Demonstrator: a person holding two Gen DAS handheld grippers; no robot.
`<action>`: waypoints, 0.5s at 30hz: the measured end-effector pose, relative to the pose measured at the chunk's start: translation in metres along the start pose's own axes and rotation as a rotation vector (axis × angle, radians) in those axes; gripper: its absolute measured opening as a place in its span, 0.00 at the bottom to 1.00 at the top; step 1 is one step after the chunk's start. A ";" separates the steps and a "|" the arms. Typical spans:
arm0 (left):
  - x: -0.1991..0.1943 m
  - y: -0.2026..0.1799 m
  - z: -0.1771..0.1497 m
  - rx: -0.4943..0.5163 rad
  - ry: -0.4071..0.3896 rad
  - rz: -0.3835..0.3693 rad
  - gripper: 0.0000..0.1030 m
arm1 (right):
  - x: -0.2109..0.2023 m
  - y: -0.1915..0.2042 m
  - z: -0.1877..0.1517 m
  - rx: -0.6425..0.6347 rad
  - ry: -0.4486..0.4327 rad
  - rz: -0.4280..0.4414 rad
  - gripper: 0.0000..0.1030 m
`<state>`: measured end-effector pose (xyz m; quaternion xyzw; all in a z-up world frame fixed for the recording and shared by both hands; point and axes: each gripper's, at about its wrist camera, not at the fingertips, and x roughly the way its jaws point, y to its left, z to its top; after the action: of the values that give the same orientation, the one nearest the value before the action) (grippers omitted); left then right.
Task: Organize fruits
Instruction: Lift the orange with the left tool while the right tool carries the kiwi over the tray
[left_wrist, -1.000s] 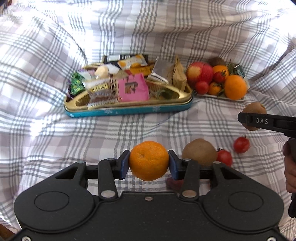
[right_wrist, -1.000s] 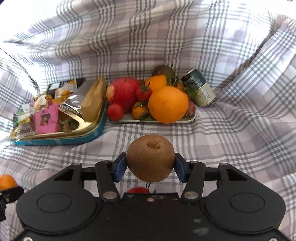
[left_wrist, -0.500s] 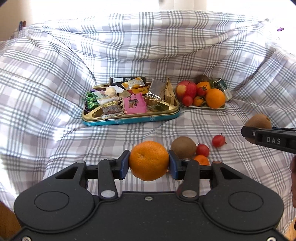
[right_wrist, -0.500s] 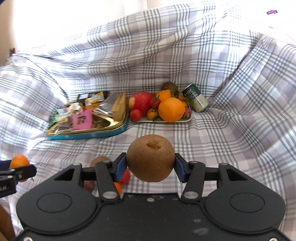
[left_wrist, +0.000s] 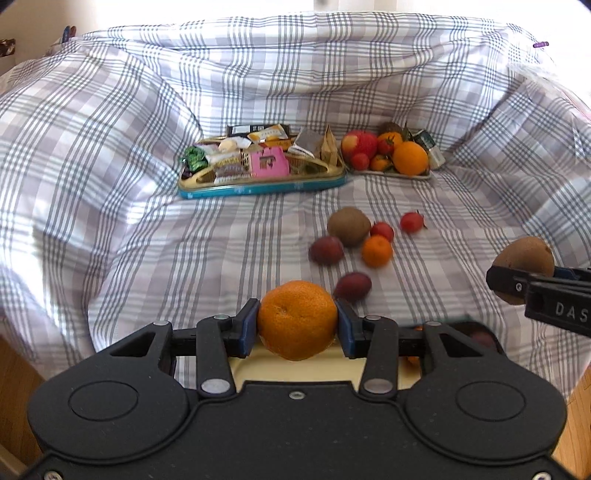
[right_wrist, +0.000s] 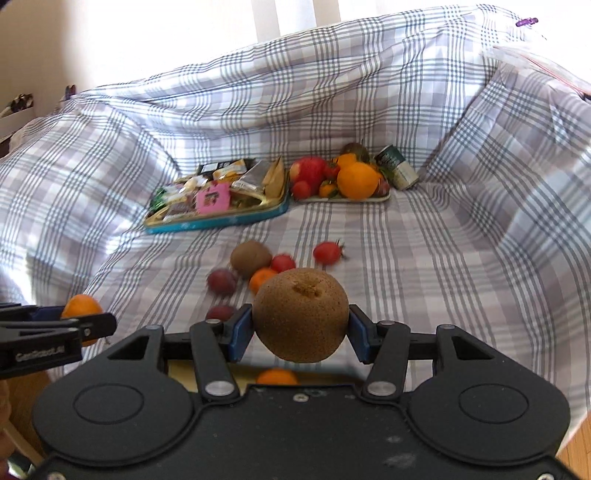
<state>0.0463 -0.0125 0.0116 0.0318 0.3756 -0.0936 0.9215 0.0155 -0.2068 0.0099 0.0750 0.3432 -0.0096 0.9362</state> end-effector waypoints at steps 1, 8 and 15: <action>-0.004 -0.001 -0.004 -0.002 0.001 0.002 0.50 | -0.006 0.000 -0.006 0.002 0.003 0.006 0.54; -0.028 -0.005 -0.029 -0.024 -0.004 0.028 0.50 | -0.042 0.001 -0.037 -0.019 0.016 0.042 0.54; -0.027 -0.004 -0.044 -0.050 0.053 0.027 0.50 | -0.055 0.005 -0.053 -0.078 0.057 0.056 0.54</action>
<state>-0.0036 -0.0067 -0.0009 0.0163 0.4017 -0.0710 0.9129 -0.0607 -0.1960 0.0061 0.0481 0.3678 0.0320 0.9281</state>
